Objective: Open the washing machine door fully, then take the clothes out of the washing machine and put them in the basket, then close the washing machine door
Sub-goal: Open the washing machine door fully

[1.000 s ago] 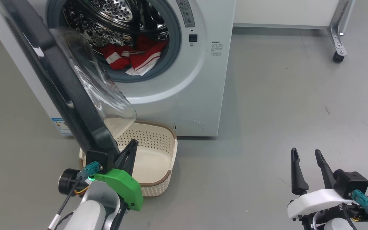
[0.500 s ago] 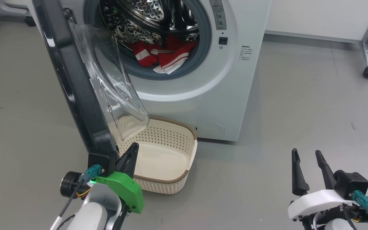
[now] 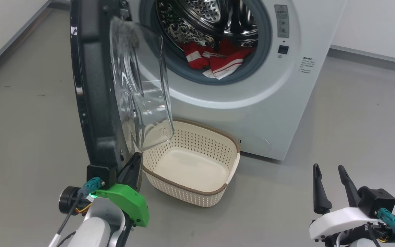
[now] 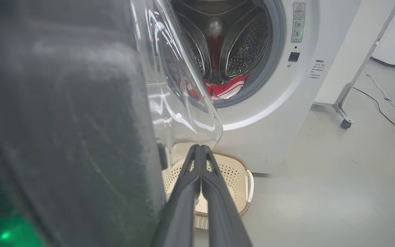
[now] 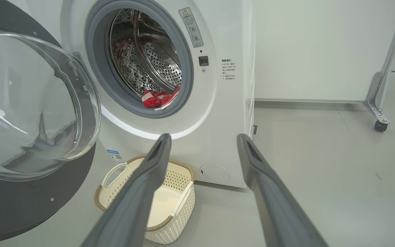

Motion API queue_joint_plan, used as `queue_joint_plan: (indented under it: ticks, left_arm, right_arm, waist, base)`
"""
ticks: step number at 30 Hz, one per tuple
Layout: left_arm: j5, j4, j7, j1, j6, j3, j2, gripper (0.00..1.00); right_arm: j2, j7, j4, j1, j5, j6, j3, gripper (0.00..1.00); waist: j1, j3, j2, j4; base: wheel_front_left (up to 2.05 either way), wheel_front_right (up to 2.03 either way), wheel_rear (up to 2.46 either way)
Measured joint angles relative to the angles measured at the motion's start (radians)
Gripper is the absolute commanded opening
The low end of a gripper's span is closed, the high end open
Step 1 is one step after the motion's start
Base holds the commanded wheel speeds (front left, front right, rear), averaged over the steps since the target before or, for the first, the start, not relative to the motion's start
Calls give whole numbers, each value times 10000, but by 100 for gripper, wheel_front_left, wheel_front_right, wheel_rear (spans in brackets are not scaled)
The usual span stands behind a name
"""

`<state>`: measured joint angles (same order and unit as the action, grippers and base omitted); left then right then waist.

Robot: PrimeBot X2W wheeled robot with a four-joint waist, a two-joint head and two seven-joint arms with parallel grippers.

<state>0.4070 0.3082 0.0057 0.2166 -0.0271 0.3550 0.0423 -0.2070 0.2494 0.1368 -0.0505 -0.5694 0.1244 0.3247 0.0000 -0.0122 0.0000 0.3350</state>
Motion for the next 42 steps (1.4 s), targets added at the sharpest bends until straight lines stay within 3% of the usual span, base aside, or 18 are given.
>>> queue_joint_plan:
  ticks: [8, 18, 34, 42]
  left_arm:
    - [150, -10, -226, -1, -207, -612, 151, 0]
    - [541, -58, -458, -1, -387, -1507, 539, 0]
    - [1220, 4, -936, 5, -617, -3452, 1379, 0]
    - [1473, 27, -1035, 134, -646, -3950, 1693, 0]
  right_arm:
    - [-6, -33, -61, 6, 96, -21, 138, 100]
    - [-171, -253, -201, 58, 270, -84, 255, 100]
    - [-479, -696, -616, 604, 623, -86, 416, 100]
    - [-562, -1007, -894, 822, 809, -86, 485, 100]
  waist:
    - [0, 110, 0, 670]
    - [0, 554, 0, 927]
    - [0, 1644, 0, 696]
    - [1, 2352, 0, 502]
  base:
    - [0, 0, 0]
    - [0, 0, 0]
    - [0, 0, 0]
    - [0, 0, 0]
